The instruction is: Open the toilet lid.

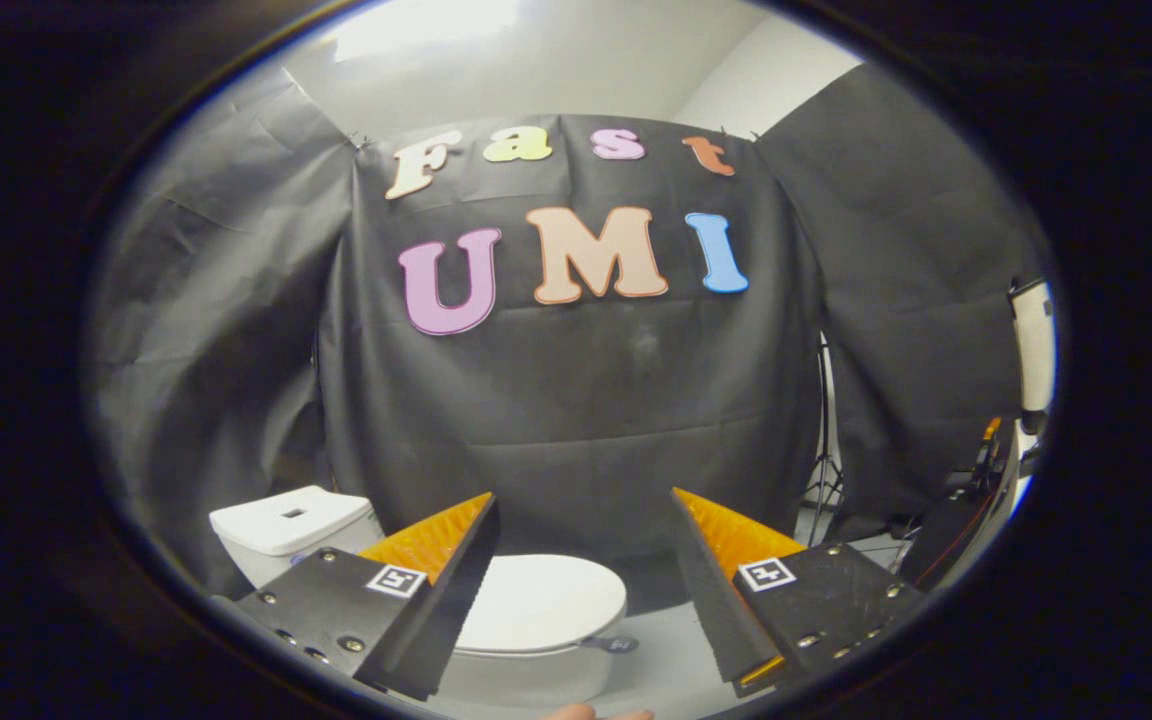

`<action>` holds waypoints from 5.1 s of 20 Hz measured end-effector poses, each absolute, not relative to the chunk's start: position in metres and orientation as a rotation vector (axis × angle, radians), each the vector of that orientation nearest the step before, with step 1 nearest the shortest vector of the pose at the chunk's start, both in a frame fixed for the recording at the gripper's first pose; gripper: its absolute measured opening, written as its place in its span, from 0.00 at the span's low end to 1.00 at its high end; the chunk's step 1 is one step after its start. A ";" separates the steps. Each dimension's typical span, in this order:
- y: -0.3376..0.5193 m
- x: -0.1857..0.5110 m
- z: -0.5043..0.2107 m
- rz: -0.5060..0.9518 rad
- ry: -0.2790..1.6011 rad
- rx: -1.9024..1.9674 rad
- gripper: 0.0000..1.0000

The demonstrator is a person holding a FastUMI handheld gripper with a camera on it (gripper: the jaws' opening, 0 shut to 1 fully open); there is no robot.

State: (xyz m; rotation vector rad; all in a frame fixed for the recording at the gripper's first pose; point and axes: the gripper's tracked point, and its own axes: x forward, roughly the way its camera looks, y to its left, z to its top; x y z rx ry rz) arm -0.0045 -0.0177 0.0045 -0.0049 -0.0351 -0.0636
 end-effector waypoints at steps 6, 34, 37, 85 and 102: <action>-0.023 0.000 -0.005 -0.105 -0.004 -0.048 0.98; -0.075 0.055 -0.264 -0.442 0.225 0.882 0.94; -0.072 0.063 -0.297 -0.471 0.263 0.942 0.90; 0.372 0.178 0.001 0.291 0.184 0.238 0.15; 0.474 0.151 -0.030 0.417 0.248 0.053 0.15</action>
